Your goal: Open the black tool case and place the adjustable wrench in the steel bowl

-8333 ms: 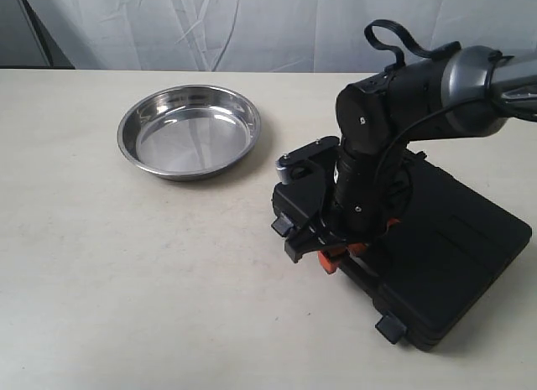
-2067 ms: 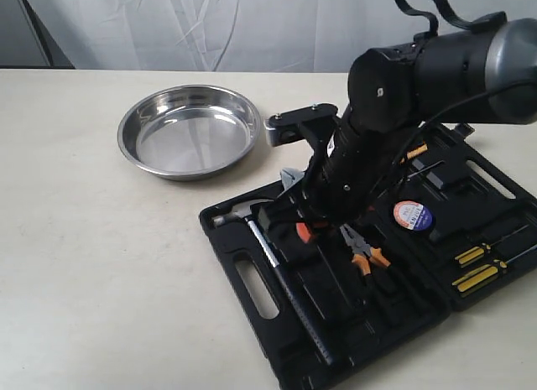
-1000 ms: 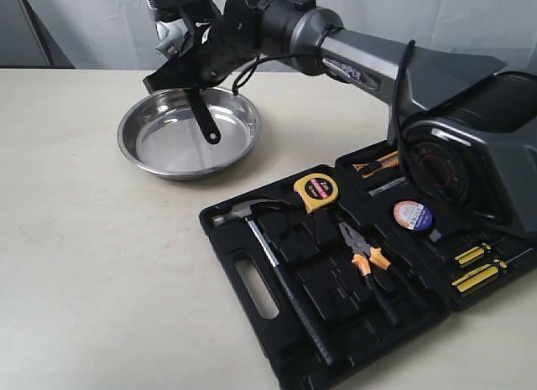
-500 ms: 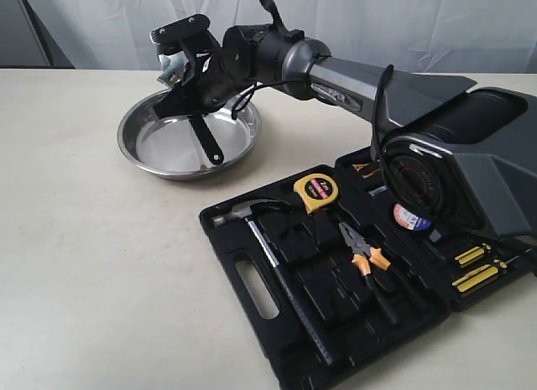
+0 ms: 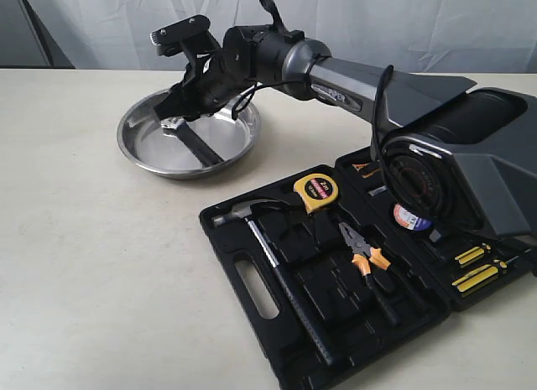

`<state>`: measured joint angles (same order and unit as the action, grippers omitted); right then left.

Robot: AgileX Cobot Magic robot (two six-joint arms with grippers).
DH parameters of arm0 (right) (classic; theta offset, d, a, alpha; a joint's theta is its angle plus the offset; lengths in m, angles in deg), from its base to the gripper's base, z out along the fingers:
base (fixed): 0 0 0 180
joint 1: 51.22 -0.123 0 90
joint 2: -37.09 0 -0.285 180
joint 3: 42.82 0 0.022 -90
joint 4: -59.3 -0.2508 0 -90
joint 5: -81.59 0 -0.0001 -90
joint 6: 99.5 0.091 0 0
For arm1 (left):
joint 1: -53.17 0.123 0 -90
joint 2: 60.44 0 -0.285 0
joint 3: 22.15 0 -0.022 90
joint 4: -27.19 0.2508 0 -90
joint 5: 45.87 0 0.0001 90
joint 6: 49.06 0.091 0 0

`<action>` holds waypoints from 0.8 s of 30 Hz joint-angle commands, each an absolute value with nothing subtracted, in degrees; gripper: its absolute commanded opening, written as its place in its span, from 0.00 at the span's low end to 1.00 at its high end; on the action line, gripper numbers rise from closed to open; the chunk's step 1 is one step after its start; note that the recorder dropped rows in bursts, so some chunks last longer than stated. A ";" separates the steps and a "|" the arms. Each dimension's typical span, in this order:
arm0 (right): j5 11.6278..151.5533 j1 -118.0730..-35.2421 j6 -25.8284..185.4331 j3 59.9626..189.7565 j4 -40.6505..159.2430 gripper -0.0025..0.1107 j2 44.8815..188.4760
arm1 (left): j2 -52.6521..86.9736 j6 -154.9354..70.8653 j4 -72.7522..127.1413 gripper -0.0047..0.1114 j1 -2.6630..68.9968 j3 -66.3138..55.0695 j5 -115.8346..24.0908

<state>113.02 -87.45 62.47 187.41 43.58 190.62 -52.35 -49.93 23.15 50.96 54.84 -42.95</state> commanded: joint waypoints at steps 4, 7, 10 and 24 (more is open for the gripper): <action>112.40 -87.21 62.38 187.84 43.54 0.37 190.22 | -52.65 -49.98 23.54 0.04 50.63 55.07 -43.06; 114.43 -87.21 62.74 187.84 41.80 0.36 188.86 | -52.65 -49.98 23.54 0.04 50.63 55.07 -43.06; 120.79 -87.21 62.74 187.84 41.24 0.17 186.49 | -52.65 -49.98 23.54 0.04 50.63 55.07 -43.06; 138.26 -87.41 62.51 179.05 40.91 0.01 170.89 | -52.65 -49.98 23.54 0.04 50.63 55.07 -43.06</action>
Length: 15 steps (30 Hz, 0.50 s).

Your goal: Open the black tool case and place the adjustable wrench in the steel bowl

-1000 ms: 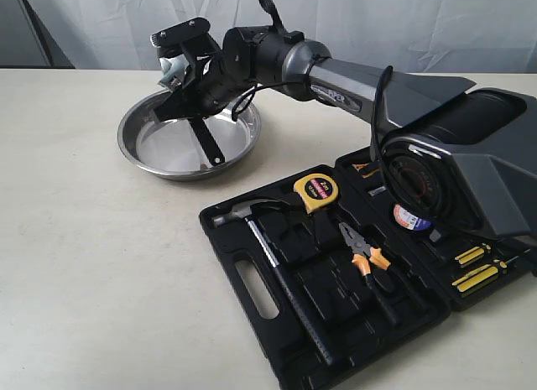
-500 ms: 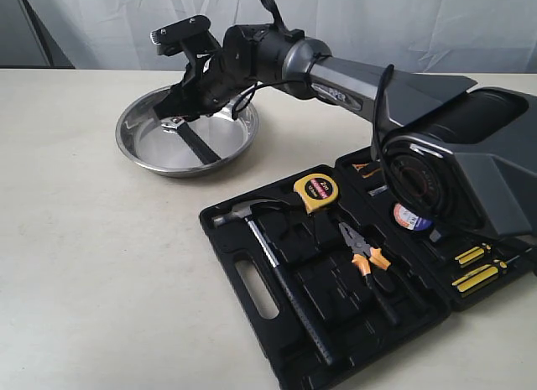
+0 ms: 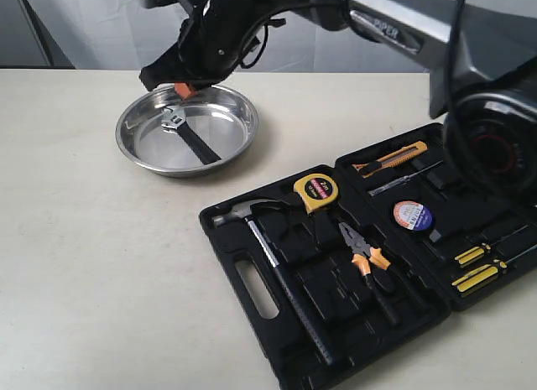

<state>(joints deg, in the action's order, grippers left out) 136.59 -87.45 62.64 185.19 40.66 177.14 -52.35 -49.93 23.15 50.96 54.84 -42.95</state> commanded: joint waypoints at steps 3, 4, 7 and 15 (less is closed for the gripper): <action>135.41 -87.41 62.51 169.51 40.91 0.01 164.45 | -52.65 -49.98 23.54 0.04 50.63 55.07 -43.06; 132.46 -87.41 62.51 162.04 40.91 0.01 159.55 | -52.65 -49.98 23.54 0.04 50.63 55.07 -43.06; 123.57 -87.41 64.91 144.12 40.31 0.01 146.48 | -52.65 -49.98 23.54 0.04 50.63 55.07 -43.06; 134.45 -87.41 65.96 124.68 36.84 0.01 121.41 | -52.65 -49.98 23.54 0.04 50.63 55.07 -43.06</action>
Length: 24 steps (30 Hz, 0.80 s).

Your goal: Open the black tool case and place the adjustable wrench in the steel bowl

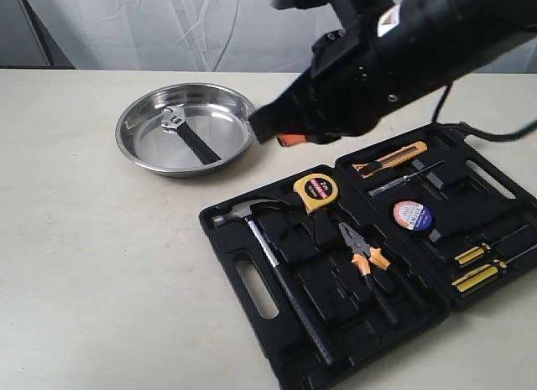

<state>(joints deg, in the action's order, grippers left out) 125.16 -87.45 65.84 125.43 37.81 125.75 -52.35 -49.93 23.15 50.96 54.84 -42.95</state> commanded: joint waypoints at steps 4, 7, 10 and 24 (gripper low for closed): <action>134.01 -87.29 65.89 124.68 39.70 0.01 118.12 | -52.65 -49.98 23.54 0.04 50.63 55.07 -43.06; 133.88 -87.29 66.34 124.68 39.70 0.01 116.72 | -52.65 -49.98 23.54 0.04 50.63 55.07 -43.06; 133.76 -87.29 66.96 124.56 39.85 0.01 113.68 | -52.65 -49.98 23.54 0.04 50.63 55.07 -43.06; 81.59 -74.68 67.07 79.93 25.13 0.01 87.12 | -52.65 -49.98 23.54 0.04 50.63 55.07 -42.90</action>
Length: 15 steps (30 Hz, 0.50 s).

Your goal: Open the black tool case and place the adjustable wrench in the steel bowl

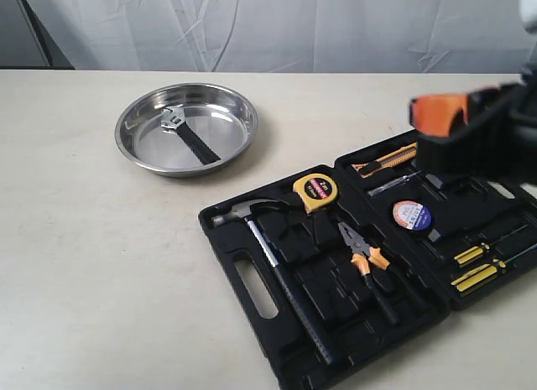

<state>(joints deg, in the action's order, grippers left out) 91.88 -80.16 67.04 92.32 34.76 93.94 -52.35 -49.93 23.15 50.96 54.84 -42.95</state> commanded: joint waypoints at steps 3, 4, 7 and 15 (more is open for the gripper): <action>81.93 -69.42 67.07 73.56 24.09 0.01 79.31 | -52.65 -49.98 23.54 0.04 50.63 55.07 -42.90; 83.31 -67.03 67.07 72.49 24.87 0.01 76.44 | -52.65 -49.98 23.54 0.04 50.63 55.07 -42.90; 88.30 -61.17 66.16 71.74 27.42 0.01 68.77 | -52.65 -49.98 23.54 0.04 50.63 55.07 -42.90; 93.91 -49.09 63.40 66.97 30.85 0.01 51.27 | -52.65 -49.98 23.54 0.04 50.63 55.07 -42.90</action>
